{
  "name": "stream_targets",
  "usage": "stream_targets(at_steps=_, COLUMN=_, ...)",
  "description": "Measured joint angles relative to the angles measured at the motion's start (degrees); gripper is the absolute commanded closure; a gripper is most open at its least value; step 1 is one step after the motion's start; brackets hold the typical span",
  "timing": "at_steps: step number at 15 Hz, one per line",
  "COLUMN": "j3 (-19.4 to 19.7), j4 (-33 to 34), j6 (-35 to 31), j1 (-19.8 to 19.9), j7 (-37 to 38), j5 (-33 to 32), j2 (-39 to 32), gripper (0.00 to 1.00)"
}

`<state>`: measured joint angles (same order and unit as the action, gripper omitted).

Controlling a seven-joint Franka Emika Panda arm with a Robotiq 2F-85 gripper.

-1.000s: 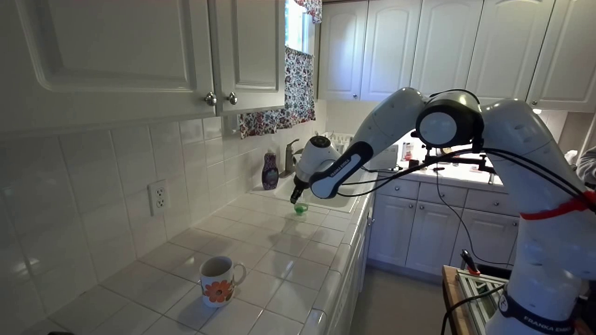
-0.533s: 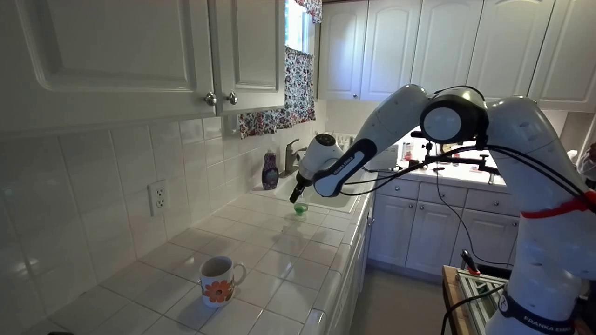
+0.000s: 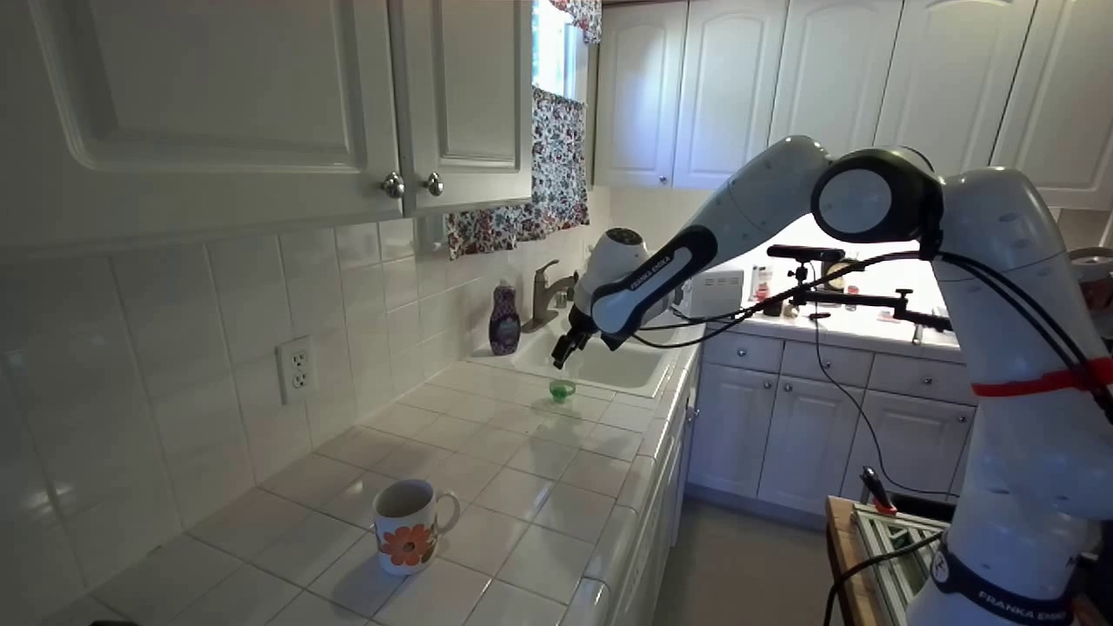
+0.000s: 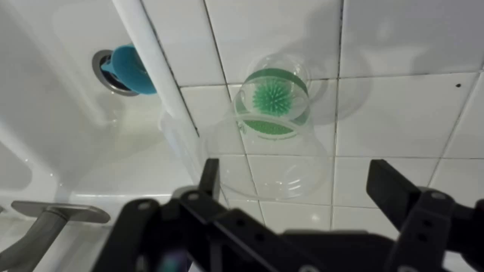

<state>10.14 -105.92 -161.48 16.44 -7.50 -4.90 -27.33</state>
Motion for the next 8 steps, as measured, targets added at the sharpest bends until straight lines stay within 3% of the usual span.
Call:
stream_targets(at_steps=4, j3=-6.4, j4=0.1, j6=4.6, j1=6.3, j7=-3.4, j5=12.4, j2=1.0, gripper=0.0)
stream_targets(at_steps=8, j3=-8.1, j4=0.1, j6=5.1, j1=8.9, j7=-3.9, j5=21.2, j2=1.4, gripper=0.0)
